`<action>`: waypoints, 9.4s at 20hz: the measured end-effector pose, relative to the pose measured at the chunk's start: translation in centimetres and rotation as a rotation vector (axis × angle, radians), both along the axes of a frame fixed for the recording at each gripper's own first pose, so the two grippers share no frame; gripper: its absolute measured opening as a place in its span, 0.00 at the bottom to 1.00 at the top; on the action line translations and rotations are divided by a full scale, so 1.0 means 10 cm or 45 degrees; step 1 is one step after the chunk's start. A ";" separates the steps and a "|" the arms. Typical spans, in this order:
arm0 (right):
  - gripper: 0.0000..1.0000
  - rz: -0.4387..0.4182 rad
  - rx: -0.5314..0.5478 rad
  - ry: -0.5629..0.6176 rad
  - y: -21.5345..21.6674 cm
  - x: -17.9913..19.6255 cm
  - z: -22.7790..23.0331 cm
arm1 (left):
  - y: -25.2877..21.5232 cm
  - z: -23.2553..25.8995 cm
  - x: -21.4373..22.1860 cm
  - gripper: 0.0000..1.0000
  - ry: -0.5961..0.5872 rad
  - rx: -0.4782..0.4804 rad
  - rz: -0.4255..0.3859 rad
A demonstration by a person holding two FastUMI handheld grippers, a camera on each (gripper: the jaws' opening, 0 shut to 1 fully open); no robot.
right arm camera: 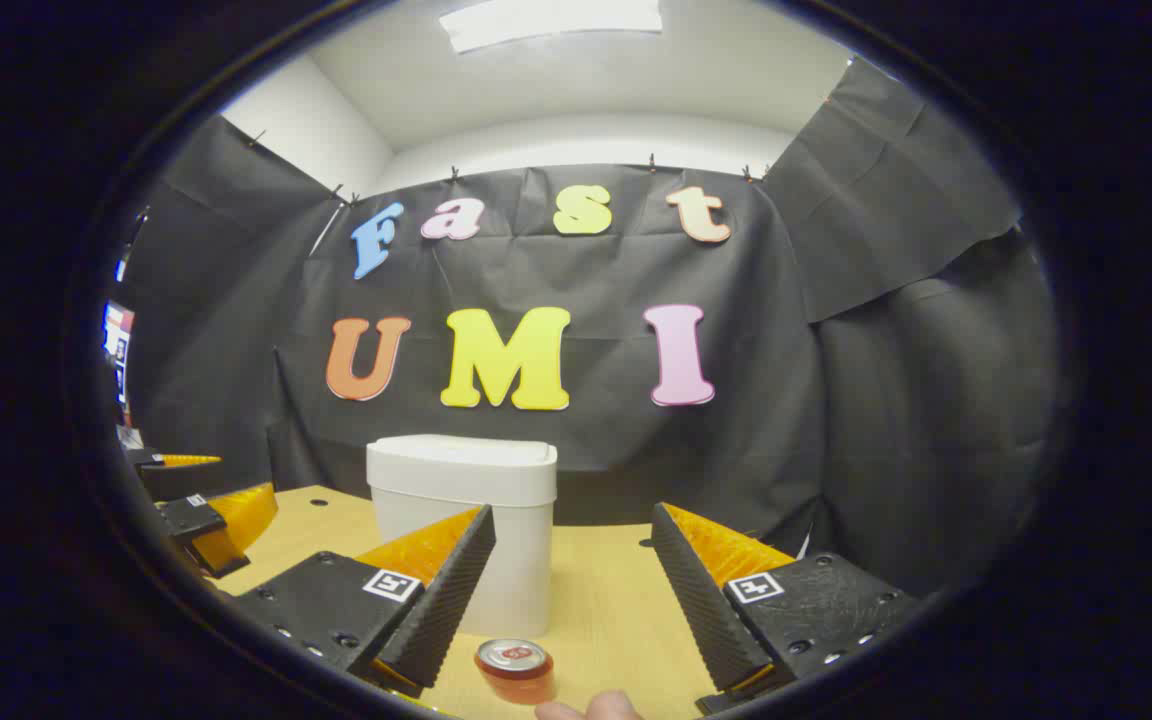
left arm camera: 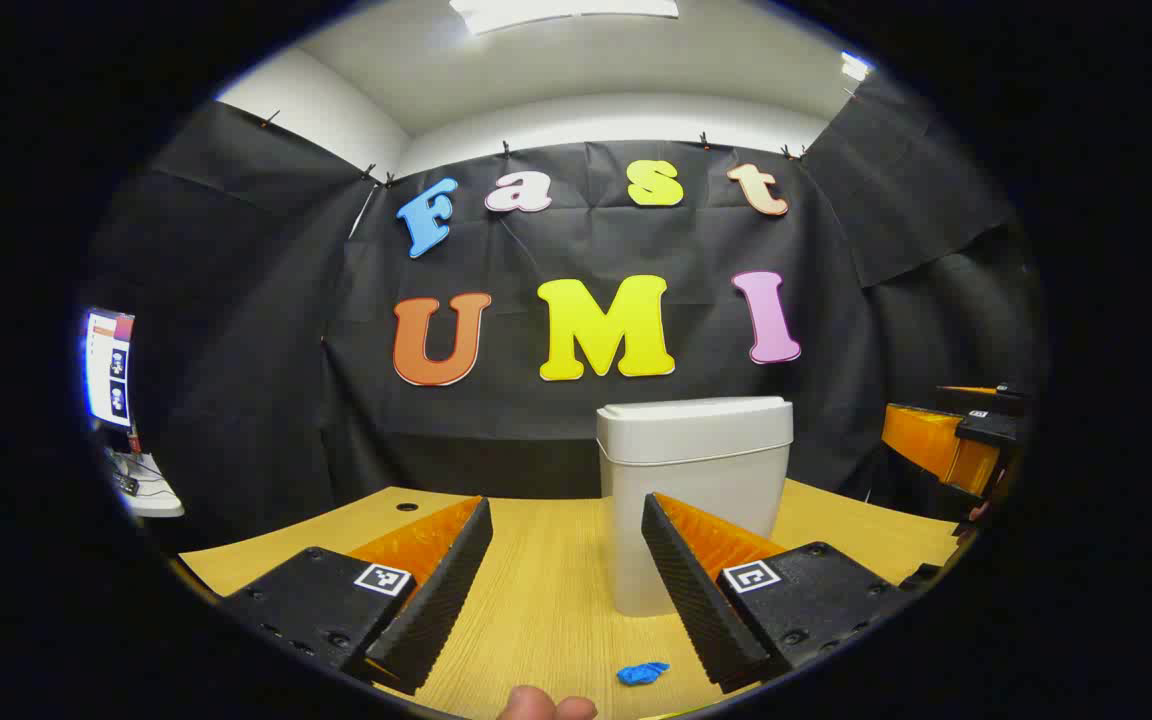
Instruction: Press the lid of the desktop garbage bin to open it, pick up the crumpled paper on the desktop and throw it into the bin, then pick up the pop can on the desktop and drop it into the bin, and finally close the garbage bin lid.
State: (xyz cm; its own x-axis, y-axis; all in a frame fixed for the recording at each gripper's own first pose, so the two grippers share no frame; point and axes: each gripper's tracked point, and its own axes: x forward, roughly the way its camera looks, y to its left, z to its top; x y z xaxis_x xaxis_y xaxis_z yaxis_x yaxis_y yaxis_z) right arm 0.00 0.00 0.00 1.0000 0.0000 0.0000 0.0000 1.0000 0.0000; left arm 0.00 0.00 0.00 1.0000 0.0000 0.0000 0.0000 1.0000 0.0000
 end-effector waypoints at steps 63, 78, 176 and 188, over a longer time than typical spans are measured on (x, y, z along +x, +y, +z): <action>0.44 0.387 -0.057 0.339 0.99 1.51 0.44 | -0.02 -0.23 0.07 0.97 0.062 0.040 -0.023; 0.00 0.517 -0.009 0.638 1.27 1.71 -0.04 | -0.03 -0.35 0.12 0.97 0.097 0.030 -0.035; 0.96 0.316 0.007 0.408 0.20 -0.31 -1.63 | -0.39 -0.47 0.10 0.38 0.168 0.003 -0.008; 0.97 0.242 -0.006 0.616 0.28 -0.22 -2.24 | -0.46 -0.39 -0.04 0.38 0.123 -0.034 -0.070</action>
